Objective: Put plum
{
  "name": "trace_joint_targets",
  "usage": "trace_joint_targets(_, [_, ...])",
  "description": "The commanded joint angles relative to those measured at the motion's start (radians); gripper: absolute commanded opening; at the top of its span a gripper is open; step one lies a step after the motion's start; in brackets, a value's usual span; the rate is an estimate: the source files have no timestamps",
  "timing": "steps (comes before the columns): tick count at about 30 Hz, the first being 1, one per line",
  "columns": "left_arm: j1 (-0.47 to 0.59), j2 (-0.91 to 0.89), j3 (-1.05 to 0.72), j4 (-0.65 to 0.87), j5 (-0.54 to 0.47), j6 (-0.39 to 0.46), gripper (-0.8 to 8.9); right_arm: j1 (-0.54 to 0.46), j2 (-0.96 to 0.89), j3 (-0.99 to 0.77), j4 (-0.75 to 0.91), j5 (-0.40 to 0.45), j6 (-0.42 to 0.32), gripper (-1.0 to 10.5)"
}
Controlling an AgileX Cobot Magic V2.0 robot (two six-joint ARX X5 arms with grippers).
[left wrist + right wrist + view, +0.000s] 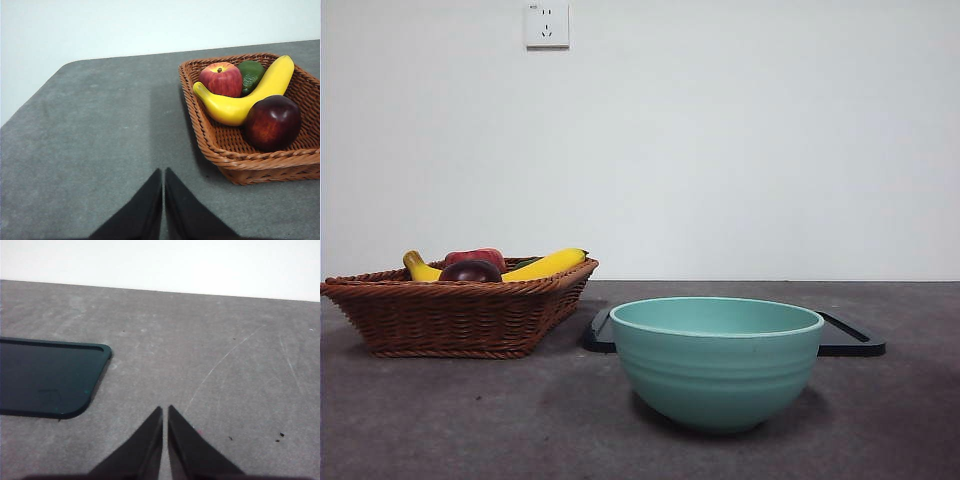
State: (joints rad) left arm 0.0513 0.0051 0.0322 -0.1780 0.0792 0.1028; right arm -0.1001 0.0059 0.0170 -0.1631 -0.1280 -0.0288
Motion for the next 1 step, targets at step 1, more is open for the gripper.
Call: trace_joint_targets(1, [0.003, -0.002, -0.020, -0.009, -0.001, -0.007, 0.08, 0.000, -0.002, -0.006, 0.006, -0.002, 0.002, 0.1])
